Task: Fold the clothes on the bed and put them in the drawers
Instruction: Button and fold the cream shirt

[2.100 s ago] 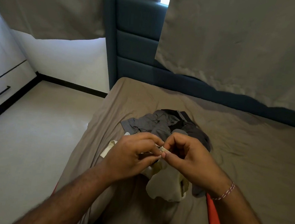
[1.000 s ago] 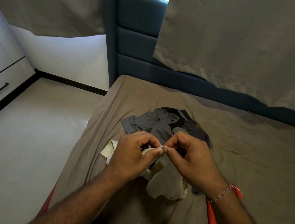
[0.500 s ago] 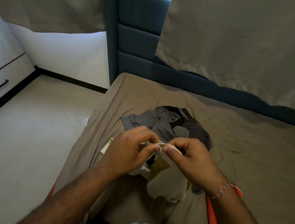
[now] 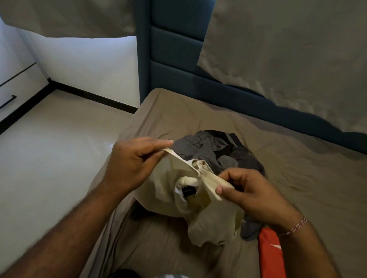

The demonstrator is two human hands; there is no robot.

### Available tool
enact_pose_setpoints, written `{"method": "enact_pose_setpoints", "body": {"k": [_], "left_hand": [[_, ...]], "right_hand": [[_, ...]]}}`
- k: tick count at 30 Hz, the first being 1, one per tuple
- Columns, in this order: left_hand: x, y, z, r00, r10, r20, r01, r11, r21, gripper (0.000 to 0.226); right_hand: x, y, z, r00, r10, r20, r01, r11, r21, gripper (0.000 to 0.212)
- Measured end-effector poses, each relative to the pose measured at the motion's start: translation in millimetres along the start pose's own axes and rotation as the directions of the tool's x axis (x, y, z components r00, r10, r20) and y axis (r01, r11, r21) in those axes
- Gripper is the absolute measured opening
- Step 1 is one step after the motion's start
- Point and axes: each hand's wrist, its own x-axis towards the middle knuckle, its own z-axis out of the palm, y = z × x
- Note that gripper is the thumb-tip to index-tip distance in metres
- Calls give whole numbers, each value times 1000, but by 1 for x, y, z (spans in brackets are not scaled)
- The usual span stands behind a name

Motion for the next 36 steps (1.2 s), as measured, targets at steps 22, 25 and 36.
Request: {"method": "enact_pose_setpoints", "body": {"k": [22,25,36], "left_hand": [[-1,54,31,966,252,-56,-255,965,-65,17],[1,60,37,943,332,-34,-333,941,-61,16],[-4,66,46,940,336,-59,-340,936,-95,13]], "right_hand": [[-15,-35,6,966,90,-244,95,750,654,21],[-16,-41,8,967,71,-244,114,736,667,20],[-24,-43,10,962,4,-273,146,838,526,15]]}}
